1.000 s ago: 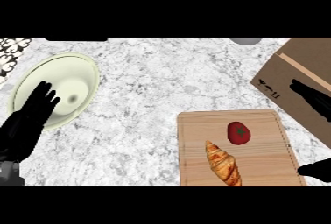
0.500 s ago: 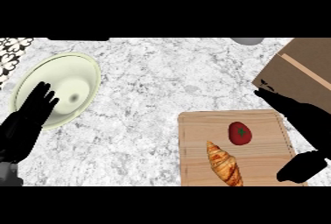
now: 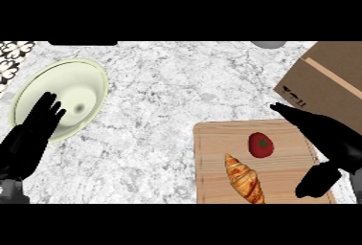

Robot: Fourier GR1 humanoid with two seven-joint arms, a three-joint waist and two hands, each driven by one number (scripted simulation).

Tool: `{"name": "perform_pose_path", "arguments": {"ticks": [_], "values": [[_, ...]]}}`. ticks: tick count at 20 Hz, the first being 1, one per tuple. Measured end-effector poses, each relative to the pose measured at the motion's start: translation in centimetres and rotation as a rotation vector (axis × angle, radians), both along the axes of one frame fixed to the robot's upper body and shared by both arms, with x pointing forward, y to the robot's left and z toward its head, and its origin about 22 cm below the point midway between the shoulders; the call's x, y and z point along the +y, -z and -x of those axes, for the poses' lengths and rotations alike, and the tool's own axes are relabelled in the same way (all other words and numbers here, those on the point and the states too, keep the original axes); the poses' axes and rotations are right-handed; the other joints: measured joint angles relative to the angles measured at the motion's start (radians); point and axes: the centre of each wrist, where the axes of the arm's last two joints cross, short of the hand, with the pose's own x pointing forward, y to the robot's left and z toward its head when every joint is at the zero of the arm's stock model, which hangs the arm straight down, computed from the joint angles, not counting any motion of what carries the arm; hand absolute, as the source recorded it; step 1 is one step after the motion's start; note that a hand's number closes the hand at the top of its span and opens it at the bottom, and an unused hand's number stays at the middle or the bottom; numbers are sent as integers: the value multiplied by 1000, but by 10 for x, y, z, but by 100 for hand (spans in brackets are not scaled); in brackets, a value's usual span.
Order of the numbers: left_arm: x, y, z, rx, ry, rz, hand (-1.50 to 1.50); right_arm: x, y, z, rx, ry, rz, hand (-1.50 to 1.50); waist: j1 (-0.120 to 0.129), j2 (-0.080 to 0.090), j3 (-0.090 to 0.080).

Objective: Pick the tomato from the cutting board and place it in the cardboard box

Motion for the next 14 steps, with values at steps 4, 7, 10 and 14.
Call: {"name": "perform_pose_path", "arguments": {"ticks": [4,7,10,14], "values": [[-1,4,-3,4,-2,4,0,0,10,-2,12,-7,8,-150,-2,0,0],[1,8,-4,5,-3,7,0,4,14,-3,8,-16,-2,-150,-2,0,0],[7,6,-5,4,-2,6,0,3,18,-7,-11,-27,-11,-150,-2,0,0],[1,4,-4,-2,-2,8,0,4,16,-5,-33,-43,-9,-150,-2,0,0]]}}
